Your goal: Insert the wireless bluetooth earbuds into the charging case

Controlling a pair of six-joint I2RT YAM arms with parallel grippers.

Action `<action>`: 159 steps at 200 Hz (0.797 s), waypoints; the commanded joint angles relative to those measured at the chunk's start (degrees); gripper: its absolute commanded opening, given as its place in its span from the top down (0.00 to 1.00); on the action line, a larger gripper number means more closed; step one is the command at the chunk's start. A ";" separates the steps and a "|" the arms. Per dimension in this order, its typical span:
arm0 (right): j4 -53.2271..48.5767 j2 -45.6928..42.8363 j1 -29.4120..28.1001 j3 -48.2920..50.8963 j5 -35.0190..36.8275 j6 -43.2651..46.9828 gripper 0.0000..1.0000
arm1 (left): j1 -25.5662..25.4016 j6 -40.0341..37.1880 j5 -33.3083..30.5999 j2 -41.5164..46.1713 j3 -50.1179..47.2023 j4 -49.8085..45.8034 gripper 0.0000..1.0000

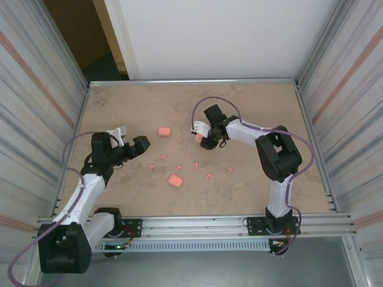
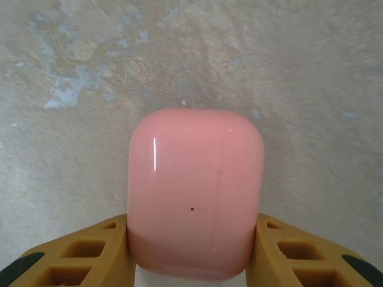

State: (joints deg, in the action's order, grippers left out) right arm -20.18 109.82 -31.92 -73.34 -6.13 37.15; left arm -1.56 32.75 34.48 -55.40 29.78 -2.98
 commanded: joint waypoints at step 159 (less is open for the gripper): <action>6.91 -34.53 -13.58 13.99 0.91 -2.69 0.67 | -18.10 -3.83 18.12 -12.88 15.31 10.44 0.20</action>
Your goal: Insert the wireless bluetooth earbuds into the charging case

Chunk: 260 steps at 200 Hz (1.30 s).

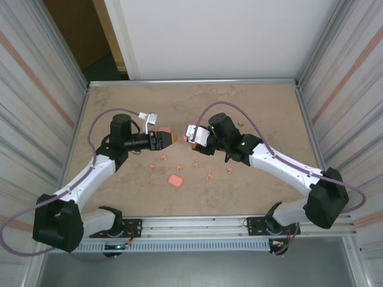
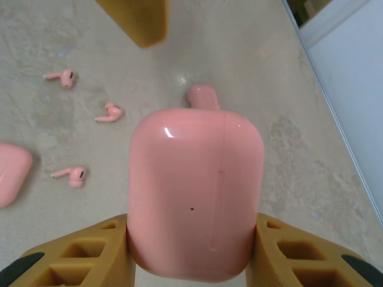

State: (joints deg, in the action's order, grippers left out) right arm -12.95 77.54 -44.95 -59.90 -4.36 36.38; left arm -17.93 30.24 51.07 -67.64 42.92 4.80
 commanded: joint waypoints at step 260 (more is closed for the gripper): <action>-1.82 -2.01 -0.83 -1.11 -3.02 -2.94 0.67 | -9.31 0.13 0.61 -8.04 4.46 8.65 0.58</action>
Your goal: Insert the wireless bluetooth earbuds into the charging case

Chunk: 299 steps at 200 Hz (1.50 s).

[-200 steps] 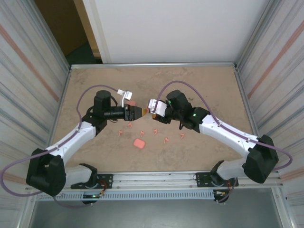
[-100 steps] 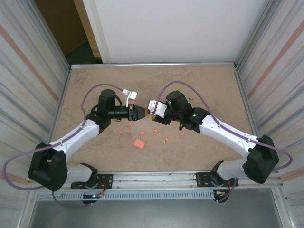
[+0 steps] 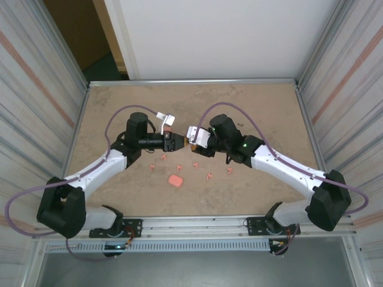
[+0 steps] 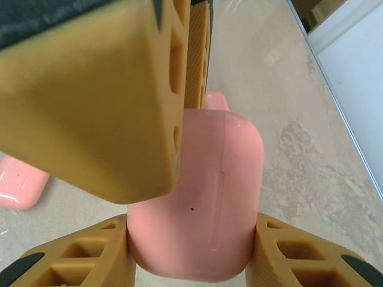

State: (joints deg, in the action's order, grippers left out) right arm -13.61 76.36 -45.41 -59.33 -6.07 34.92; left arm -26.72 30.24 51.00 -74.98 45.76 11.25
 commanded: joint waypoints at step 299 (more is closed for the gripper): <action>32.19 -21.89 16.06 24.14 -31.51 -54.14 0.00 | -5.25 -8.17 -17.78 5.21 -19.12 48.89 1.00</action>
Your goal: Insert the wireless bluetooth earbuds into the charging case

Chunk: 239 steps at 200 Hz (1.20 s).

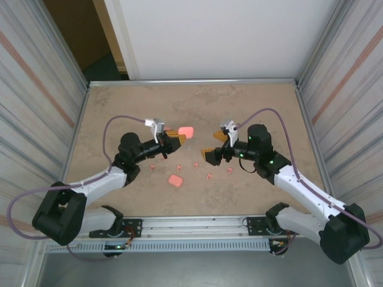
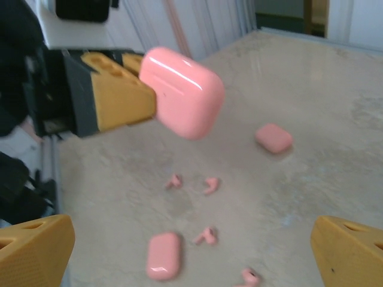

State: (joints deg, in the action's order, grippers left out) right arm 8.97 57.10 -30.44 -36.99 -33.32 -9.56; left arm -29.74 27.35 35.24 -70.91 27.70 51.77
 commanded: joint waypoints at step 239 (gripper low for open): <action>27.29 10.88 0.10 -2.74 -3.72 -22.82 0.29 | -5.60 -9.31 -0.27 3.18 -0.90 12.41 1.00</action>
State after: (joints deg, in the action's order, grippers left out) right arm 34.59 67.26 -31.11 -37.74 -38.39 -30.39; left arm -35.00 19.27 34.00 -69.49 26.61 62.02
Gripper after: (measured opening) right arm 0.718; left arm 0.218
